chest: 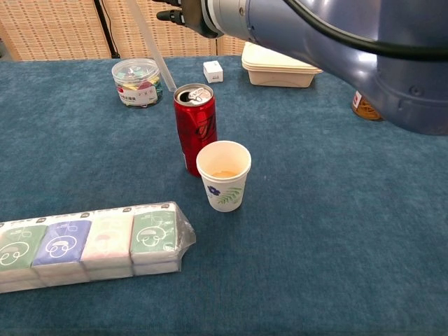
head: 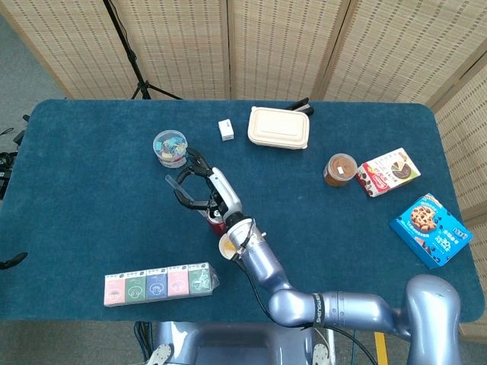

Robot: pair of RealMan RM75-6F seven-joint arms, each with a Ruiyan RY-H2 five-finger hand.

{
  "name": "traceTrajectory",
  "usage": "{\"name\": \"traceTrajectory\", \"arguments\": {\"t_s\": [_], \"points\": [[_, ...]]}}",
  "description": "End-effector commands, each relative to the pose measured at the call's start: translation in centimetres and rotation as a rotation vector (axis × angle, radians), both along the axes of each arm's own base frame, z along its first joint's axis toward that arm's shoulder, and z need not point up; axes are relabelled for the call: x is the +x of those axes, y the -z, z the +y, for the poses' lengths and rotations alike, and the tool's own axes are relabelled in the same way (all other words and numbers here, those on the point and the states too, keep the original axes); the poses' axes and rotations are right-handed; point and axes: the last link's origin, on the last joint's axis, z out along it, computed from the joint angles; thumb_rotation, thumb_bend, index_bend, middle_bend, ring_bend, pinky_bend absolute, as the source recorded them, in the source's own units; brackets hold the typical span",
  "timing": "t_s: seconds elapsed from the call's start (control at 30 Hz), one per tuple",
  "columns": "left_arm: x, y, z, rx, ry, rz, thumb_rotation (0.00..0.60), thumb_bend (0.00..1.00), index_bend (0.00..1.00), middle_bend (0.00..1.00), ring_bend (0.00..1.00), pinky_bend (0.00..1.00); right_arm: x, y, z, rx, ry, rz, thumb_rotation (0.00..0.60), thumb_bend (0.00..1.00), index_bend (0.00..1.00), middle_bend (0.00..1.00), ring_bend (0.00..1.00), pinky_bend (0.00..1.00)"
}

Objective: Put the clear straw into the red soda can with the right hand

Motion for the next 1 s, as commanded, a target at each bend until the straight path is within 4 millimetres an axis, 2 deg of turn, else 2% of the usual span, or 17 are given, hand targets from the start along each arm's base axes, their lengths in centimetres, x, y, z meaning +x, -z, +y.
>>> {"name": "traceTrajectory", "arguments": {"t_s": [0.03, 1.0], "points": [[0.0, 0.0, 0.0, 0.0, 0.001, -0.001, 0.6, 0.0, 0.0, 0.0, 0.0, 0.0, -0.1, 0.0, 0.0, 0.001, 0.002, 0.001, 0.6, 0.48, 0.59, 0.0, 0.0, 0.0], [-0.2, -0.3, 0.0, 0.008, -0.002, -0.009, 0.6, 0.0, 0.0, 0.0, 0.0, 0.0, -1.4, 1.1, -0.2, 0.014, 0.013, 0.013, 0.6, 0.48, 0.59, 0.0, 0.0, 0.0]]}}
